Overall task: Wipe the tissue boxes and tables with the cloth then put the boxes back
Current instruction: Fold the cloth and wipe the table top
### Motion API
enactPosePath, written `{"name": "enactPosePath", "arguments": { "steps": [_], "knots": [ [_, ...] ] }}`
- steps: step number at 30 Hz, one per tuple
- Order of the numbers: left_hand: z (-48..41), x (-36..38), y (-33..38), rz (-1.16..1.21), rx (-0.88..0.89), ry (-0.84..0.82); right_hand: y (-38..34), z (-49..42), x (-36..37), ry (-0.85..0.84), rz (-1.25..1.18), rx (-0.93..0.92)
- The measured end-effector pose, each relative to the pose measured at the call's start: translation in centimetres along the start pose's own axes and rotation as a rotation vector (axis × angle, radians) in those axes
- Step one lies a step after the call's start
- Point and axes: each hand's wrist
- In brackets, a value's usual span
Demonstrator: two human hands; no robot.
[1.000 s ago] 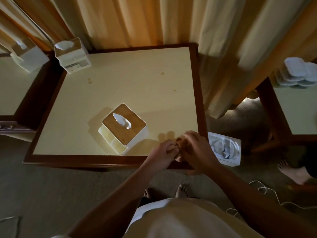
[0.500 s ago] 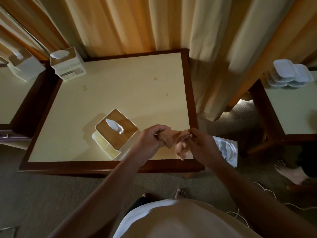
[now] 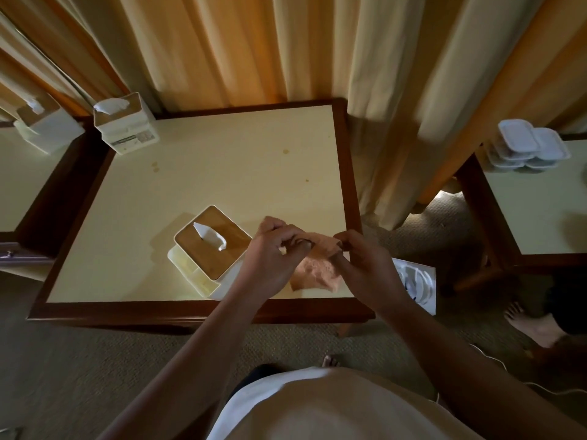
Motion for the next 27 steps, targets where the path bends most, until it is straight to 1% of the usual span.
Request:
{"name": "enactPosePath", "arguments": {
  "steps": [3,6,9,11,16,19,21,25,27],
  "knots": [
    [0.0,-0.5,0.3,0.02,0.055,0.011,-1.5,-0.4,0.1,-0.001,-0.024,-0.062],
    [0.0,-1.2,0.7,0.099,0.051,-0.029,-3.2,-0.9,0.2,0.071,-0.033,-0.107],
    [-0.1,-1.4,0.4,0.035,0.046,-0.021,-4.2,-1.1,0.2,0.121,-0.053,-0.075],
    [-0.1,-1.5,0.1,-0.006,0.034,-0.019,-4.2,-1.2,0.1,0.147,-0.025,-0.041],
    [-0.7,-2.2,-0.3,0.028,-0.036,0.048,-3.0,-2.4,-0.6,0.174,0.156,0.034],
    [-2.1,-2.6,0.0,0.007,-0.037,0.089,-3.0,-3.7,-1.0,0.154,0.18,0.026],
    [-3.2,-3.0,0.5,0.023,-0.028,0.13,-3.8,-4.7,-1.3,0.136,0.168,-0.002],
    [-4.8,-4.6,2.0,0.124,-0.004,0.245,-5.7,-6.3,-2.0,0.159,0.146,-0.109],
    [-4.7,-5.3,2.7,0.179,0.05,0.25,-5.8,-6.2,-2.3,0.155,0.148,-0.138]
  ]
}}
Point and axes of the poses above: each hand's wrist, its own z-axis away from the middle knuckle, its own x-axis out of the palm, y = z × x, and after that the axes turned 10 degrees about -z, right-handed
